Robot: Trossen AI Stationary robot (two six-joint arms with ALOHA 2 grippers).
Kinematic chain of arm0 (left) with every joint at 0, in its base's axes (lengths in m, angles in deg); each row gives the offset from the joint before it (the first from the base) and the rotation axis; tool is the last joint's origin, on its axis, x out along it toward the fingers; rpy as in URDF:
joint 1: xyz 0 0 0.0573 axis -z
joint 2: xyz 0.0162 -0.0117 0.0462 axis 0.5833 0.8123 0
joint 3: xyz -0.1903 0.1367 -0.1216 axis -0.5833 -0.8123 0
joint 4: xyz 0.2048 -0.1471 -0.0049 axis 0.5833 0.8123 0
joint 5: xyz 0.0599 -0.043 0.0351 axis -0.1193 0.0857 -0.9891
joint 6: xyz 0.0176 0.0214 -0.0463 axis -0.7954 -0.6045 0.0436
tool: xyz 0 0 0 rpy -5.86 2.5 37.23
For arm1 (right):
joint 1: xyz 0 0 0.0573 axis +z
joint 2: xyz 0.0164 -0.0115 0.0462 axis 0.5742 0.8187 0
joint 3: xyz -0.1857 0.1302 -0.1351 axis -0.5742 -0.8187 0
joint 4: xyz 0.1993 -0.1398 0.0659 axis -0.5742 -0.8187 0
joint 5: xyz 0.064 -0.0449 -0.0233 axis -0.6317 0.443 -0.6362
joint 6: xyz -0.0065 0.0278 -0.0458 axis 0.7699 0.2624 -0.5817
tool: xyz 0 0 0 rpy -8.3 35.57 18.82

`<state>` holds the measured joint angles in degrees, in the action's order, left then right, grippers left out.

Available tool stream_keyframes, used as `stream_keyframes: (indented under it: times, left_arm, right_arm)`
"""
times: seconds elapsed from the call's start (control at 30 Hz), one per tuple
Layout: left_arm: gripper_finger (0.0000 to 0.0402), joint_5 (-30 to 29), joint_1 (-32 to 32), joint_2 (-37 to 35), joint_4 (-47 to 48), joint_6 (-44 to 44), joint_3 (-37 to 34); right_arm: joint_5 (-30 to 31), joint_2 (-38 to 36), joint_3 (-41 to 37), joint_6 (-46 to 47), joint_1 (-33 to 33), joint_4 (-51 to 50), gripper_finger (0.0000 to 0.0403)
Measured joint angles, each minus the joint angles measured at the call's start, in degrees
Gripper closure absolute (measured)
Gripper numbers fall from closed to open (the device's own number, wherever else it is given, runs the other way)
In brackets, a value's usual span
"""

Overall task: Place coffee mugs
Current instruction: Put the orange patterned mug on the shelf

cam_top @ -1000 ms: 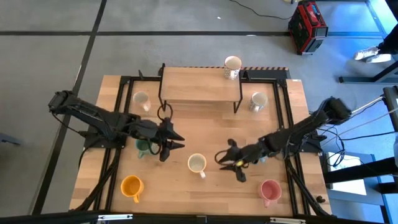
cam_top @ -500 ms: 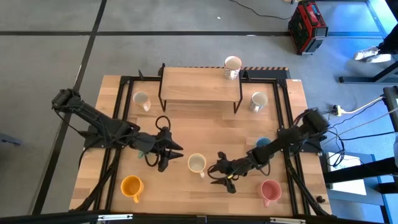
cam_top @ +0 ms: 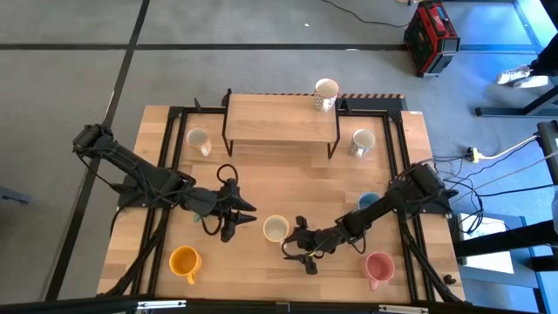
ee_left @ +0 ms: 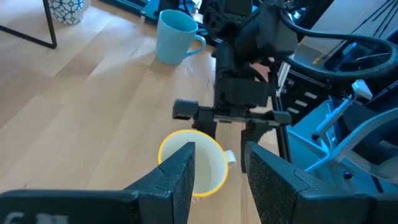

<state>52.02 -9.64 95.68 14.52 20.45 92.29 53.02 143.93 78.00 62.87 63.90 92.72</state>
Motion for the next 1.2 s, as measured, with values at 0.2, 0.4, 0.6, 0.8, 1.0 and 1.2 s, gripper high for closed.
stream_keyframes:
  times: [0.2, 0.4, 0.6, 0.8, 1.0, 1.2]
  left_arm:
    - [0.0266, -0.14, 0.0, 0.0, -0.01, 0.0, 0.0]
    - [0.0266, -0.24, 0.0, 0.0, -0.02, -0.02, 0.0]
    - [0.0266, -1.37, 0.0, 0.0, -0.01, -0.02, 0.0]
    - [0.0266, -1.49, 0.02, 3.8, 0.24, -0.43, 0.02]
    - [0.0266, 3.57, 0.02, 10.92, 0.32, -1.39, 0.02]
    - [0.0266, 7.05, 0.39, 11.62, 0.59, 3.47, 0.02]
  right_arm:
    - [0.53, 2.13, 1.37, -1.33, 0.0, 4.34, 0.0175]
    - [3.31, 3.98, 1.43, -1.49, 0.0, 8.92, 0.0204]
    - [4.87, 4.53, 1.41, -2.39, -0.03, 9.08, 0.0229]
    - [5.12, 4.56, 1.41, -2.91, -0.02, 9.14, 0.0233]
    - [5.16, 4.56, 1.41, -2.91, -0.02, 9.08, 0.0233]
    - [5.13, 4.56, 1.41, -2.89, -0.02, 9.1, 0.0233]
